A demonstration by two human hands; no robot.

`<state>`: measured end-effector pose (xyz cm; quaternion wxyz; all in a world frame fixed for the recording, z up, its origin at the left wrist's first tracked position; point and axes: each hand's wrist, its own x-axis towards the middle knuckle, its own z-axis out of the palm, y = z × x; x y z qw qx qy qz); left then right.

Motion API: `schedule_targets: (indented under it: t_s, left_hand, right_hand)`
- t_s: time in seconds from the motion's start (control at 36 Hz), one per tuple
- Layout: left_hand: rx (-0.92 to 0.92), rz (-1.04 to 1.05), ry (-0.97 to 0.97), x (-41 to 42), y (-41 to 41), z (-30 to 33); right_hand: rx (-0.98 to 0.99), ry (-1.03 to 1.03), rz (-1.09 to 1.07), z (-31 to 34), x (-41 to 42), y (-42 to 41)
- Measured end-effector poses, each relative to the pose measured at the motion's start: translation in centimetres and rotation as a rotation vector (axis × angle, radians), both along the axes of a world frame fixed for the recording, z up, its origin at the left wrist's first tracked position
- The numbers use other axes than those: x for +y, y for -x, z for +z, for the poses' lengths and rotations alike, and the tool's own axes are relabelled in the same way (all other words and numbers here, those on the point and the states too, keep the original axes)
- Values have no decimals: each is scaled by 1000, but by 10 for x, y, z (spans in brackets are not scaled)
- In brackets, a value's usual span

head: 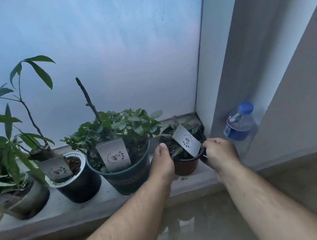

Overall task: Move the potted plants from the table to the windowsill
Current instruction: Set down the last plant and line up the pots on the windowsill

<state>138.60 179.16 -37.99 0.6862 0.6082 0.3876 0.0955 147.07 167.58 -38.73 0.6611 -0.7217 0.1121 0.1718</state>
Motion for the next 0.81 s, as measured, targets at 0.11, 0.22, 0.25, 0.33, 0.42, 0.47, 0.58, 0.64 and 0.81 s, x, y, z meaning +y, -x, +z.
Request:
schedule_targets:
  t_s: [0.11,0.22,0.25,0.33,0.42,0.47,0.58,0.64,0.81]
  left_hand:
    - [-122,23,179,-6,9,-19]
    - [-95,-8,77,-36,32,-12]
    - [-95,-3,28,-39,32,-9]
    - [-73,48,-16,-32,22,-12]
    - [-83,39,36,-20,18,-21]
    - [-84,27,54,-13,18,-32]
    - [-104,7,70,-9,18,-35]
    - [-96,5,76,-10,17,-33]
    - [-36,-25,65,-10,26,-21]
  right_hand:
    - [36,-24,-43,-1,-1,14]
    - [7,10,-15,2,-1,7]
    - [12,3,4,2,0,4]
    - [24,-1,40,-3,2,-1]
    - [32,-12,8,0,2,4]
    - [39,-30,-18,1,1,9]
    - [46,-47,-83,4,0,22]
    - [50,-53,-95,4,-1,25]
    - [68,-41,-117,14,-5,36]
